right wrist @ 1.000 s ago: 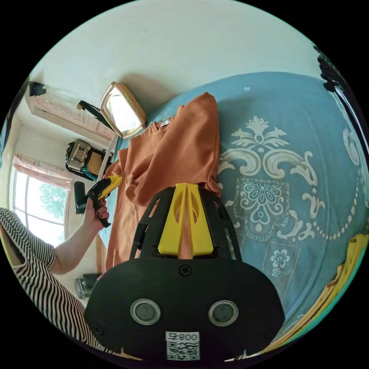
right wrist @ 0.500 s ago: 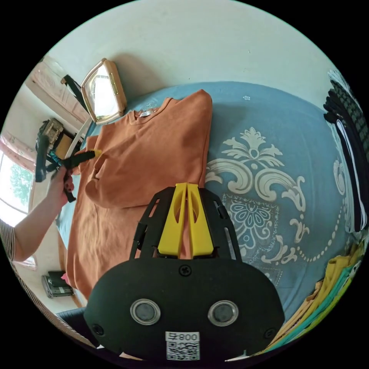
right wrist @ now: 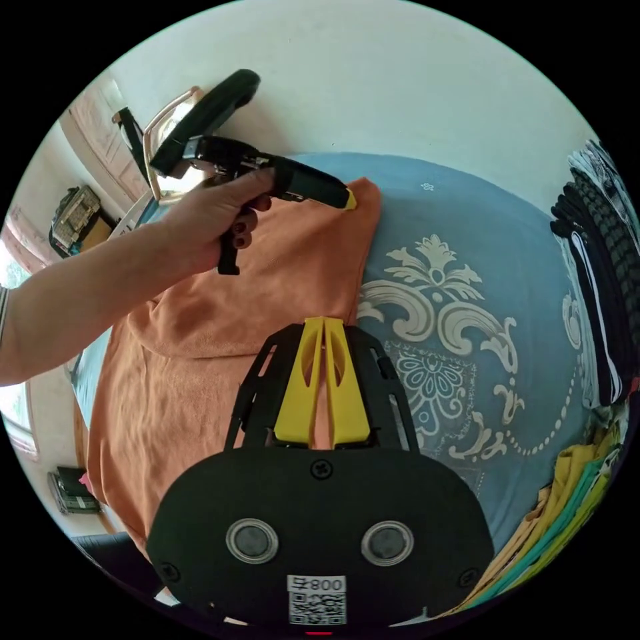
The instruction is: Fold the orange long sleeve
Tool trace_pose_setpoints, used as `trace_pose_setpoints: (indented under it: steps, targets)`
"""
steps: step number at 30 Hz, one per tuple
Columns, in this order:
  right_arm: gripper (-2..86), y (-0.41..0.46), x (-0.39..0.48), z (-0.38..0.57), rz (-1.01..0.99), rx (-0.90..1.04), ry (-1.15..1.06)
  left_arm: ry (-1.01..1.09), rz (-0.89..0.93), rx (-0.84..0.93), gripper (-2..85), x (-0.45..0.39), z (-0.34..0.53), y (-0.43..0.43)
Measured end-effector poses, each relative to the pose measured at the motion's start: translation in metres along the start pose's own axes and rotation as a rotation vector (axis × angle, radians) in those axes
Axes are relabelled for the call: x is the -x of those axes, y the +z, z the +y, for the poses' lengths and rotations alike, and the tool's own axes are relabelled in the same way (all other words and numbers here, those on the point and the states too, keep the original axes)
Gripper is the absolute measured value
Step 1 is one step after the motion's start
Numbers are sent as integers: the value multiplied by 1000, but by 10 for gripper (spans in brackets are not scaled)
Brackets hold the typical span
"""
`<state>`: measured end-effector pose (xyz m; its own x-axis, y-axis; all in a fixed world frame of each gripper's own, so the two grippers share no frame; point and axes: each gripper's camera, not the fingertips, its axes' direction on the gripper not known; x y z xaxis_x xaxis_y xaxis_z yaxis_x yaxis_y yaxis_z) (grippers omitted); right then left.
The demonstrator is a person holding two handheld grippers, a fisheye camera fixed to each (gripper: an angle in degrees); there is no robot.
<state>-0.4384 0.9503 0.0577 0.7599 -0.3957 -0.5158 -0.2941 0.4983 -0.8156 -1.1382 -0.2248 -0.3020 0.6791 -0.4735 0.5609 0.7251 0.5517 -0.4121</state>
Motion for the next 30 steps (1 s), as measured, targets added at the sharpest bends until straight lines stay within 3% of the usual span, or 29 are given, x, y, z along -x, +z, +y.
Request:
trace_pose_setpoints:
  steps: [7,12,15,18,21,27,30]
  targets:
    - [0,-21,-11,-1,-51,-27,126,30,-2,33,2,-1,-14,14]
    - [1,-32,7,-4,-17,-31,106,65,-54,-54,3,-6,-12,-5]
    - [1,-32,14,-7,-2,-34,97,37,-43,47,2,7,-16,14]
    - [1,-34,22,-11,20,-33,76,52,-36,20,1,14,-8,10]
    - [1,-47,24,-17,-14,-39,96,33,-45,24,1,19,5,-3]
    - [1,-72,31,-22,-55,-115,125,35,37,-151,3,28,66,-63]
    - [1,-41,40,-34,-3,8,94,18,6,-43,3,39,96,-54]
